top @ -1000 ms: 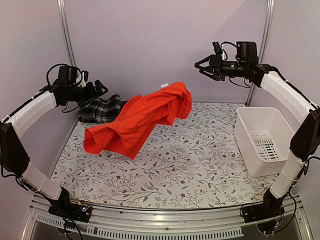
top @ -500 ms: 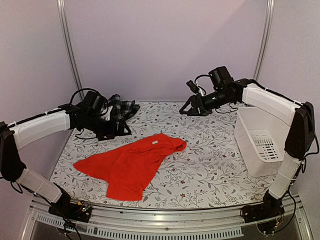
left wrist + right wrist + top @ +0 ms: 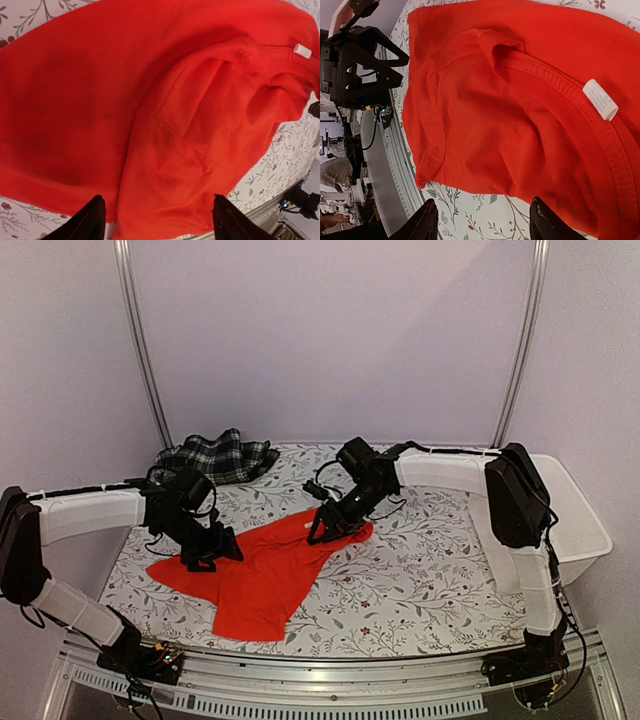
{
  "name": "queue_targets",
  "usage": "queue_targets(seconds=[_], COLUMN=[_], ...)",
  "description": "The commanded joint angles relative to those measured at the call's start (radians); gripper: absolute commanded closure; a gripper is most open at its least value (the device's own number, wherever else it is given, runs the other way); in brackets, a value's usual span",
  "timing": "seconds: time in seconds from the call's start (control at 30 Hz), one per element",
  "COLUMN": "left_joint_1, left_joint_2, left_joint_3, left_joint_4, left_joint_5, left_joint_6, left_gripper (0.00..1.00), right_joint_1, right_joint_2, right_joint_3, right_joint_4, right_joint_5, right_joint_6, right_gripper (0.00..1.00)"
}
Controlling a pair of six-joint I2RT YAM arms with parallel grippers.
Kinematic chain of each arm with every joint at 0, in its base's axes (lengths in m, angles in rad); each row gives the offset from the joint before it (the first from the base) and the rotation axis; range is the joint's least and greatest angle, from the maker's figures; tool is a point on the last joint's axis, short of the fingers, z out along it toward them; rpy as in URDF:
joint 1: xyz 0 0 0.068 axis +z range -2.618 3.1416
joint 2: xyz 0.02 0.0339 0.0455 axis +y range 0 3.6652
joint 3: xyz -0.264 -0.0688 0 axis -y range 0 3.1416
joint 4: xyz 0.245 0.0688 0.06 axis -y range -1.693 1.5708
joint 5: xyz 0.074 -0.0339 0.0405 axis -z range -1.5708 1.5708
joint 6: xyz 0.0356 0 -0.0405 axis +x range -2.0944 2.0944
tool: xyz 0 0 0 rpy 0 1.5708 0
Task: Fold and stack the mixed laundry pile
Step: Move the crumpled T-shirt to the center of the board.
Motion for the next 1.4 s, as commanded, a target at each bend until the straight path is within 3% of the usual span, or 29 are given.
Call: queue_targets(seconds=[0.0,0.23,0.33,0.7,0.77,0.9,1.17,1.37], left_joint_1=[-0.019,-0.127,-0.165,-0.335,-0.341,-0.347,-0.355,-0.358], left_joint_2=[-0.076,-0.161,-0.152,-0.12,-0.134,-0.146,-0.065,0.017], left_joint_3=[-0.061,-0.158,-0.206,-0.249,-0.295,-0.284,0.082,0.32], left_joint_4=[-0.043,-0.042,-0.028,-0.028,0.021,0.142,0.053,0.029], left_joint_5=[0.048,0.094,0.083,-0.018,-0.001,-0.017,-0.115,-0.047], left_joint_6=[-0.108,-0.291,-0.321,-0.43,-0.446,-0.392,-0.099,0.164], left_gripper=[0.29,0.31,0.25,0.23,0.29,0.58,1.0,1.0], right_joint_1=[-0.034,-0.136,-0.151,-0.165,-0.165,-0.165,-0.163,-0.132], right_joint_2=[0.06,0.013,-0.047,-0.209,-0.24,-0.279,-0.382,-0.401], right_joint_3=[0.002,-0.218,-0.309,-0.518,-0.5,-0.443,-0.374,-0.288], right_joint_4=[-0.03,-0.018,-0.002,0.042,0.048,0.074,0.221,0.327], right_joint_5=[0.092,0.19,0.202,0.171,0.154,0.066,-0.058,-0.126], right_joint_6=[-0.016,0.026,0.022,0.028,0.022,-0.019,-0.06,-0.041], right_gripper=[0.39,0.39,0.39,0.38,0.38,0.36,0.35,0.3])
